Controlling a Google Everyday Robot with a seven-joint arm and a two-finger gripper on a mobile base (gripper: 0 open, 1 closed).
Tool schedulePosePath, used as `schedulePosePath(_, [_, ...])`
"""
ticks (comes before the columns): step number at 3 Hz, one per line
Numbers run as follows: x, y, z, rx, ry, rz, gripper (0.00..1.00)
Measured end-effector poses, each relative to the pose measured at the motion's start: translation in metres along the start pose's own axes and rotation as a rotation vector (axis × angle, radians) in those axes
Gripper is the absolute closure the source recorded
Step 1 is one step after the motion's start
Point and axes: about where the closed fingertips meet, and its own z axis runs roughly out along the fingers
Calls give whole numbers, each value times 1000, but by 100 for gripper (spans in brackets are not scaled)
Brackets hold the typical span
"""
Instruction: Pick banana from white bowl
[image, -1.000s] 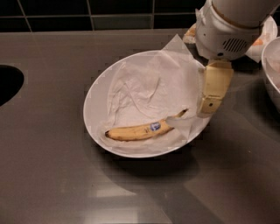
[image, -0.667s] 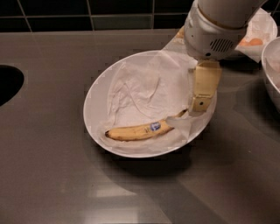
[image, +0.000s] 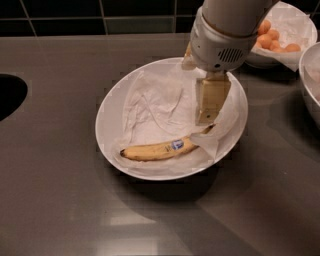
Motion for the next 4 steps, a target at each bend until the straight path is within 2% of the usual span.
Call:
schedulePosePath(1, [-7,-3,10,-15,1,-19,33])
schedulePosePath(3, [-12,-5,20,-35,1,-30,40])
schedulePosePath(4, [-19,4,30,-61,6,-47,43])
